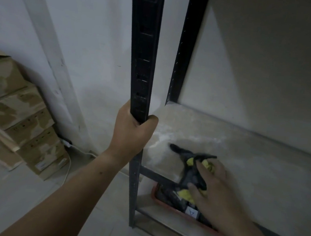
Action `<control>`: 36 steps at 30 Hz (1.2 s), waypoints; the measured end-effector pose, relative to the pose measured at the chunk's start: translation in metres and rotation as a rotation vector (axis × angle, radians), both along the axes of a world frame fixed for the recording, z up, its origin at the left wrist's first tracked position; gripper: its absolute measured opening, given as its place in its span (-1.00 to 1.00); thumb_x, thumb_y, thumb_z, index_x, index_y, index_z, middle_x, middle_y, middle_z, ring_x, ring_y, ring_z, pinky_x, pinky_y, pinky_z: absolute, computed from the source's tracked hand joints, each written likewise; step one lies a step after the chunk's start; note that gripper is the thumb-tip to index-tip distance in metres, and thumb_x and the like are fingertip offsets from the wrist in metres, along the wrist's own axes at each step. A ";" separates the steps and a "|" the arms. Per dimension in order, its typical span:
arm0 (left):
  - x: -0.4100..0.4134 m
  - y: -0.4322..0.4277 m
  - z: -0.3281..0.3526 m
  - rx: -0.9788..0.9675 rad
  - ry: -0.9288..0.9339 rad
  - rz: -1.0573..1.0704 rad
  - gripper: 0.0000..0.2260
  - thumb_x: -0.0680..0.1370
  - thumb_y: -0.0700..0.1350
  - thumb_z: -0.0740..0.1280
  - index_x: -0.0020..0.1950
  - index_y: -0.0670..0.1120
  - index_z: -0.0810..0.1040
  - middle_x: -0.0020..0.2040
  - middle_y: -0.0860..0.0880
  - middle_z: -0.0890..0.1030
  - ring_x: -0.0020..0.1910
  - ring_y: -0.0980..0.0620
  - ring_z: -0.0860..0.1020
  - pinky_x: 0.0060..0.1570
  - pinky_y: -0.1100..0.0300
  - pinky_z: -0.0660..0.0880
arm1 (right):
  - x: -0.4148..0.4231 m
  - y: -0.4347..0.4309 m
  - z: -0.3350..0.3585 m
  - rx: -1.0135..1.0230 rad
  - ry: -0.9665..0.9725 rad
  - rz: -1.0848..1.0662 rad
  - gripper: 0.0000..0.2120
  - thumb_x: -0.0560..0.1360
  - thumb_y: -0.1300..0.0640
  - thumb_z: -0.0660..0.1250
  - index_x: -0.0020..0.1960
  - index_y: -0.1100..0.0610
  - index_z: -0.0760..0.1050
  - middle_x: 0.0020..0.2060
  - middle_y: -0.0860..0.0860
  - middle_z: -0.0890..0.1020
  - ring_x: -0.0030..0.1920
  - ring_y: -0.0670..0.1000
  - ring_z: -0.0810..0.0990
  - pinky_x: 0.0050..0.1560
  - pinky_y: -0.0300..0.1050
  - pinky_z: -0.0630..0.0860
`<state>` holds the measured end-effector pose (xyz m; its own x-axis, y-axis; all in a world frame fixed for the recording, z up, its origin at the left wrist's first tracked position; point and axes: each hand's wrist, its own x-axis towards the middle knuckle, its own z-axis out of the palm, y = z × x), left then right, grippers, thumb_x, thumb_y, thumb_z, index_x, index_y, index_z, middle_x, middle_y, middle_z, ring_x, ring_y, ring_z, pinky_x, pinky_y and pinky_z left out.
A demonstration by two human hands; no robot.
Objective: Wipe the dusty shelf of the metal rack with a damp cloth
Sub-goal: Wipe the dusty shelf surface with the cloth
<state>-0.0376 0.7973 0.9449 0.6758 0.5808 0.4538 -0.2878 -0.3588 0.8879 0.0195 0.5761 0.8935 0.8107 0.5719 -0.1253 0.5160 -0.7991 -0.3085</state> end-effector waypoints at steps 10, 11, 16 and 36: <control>0.002 0.002 -0.003 0.019 0.018 0.037 -0.81 0.37 -0.26 0.26 -0.26 -0.22 0.22 -0.38 -0.06 0.23 -0.43 0.03 0.24 -0.43 0.12 0.21 | 0.016 0.130 -0.024 0.461 0.254 0.187 -0.70 0.52 0.13 0.26 0.24 0.12 0.49 0.18 0.08 0.48 0.14 0.01 0.47 0.06 -0.17 0.37; 0.002 0.002 -0.003 0.012 0.022 0.032 -0.81 0.37 -0.26 0.26 -0.26 -0.21 0.22 -0.38 -0.05 0.24 -0.43 0.02 0.25 -0.42 0.11 0.21 | 0.027 0.127 -0.019 0.524 0.301 0.234 -0.71 0.51 0.16 0.27 0.21 0.16 0.54 0.12 0.10 0.55 0.07 -0.02 0.51 0.05 -0.19 0.38; 0.000 0.000 0.000 0.010 0.029 0.016 -0.79 0.38 -0.25 0.27 -0.25 -0.26 0.21 -0.36 -0.17 0.20 -0.44 -0.01 0.22 -0.44 0.11 0.18 | 0.112 0.028 -0.003 0.523 -0.152 -0.174 -0.70 0.48 0.11 0.23 0.14 0.16 0.60 0.05 0.15 0.65 0.07 0.14 0.61 0.06 -0.17 0.44; 0.003 0.001 0.001 0.017 0.015 0.026 -0.73 0.37 -0.25 0.26 -0.34 0.08 0.27 -0.45 0.13 0.31 -0.46 0.14 0.31 -0.42 0.33 0.28 | 0.061 0.140 0.000 0.601 0.095 0.360 -0.81 0.40 0.33 0.29 -0.04 0.23 0.61 -0.11 0.12 0.65 -0.10 0.04 0.55 0.03 -0.26 0.45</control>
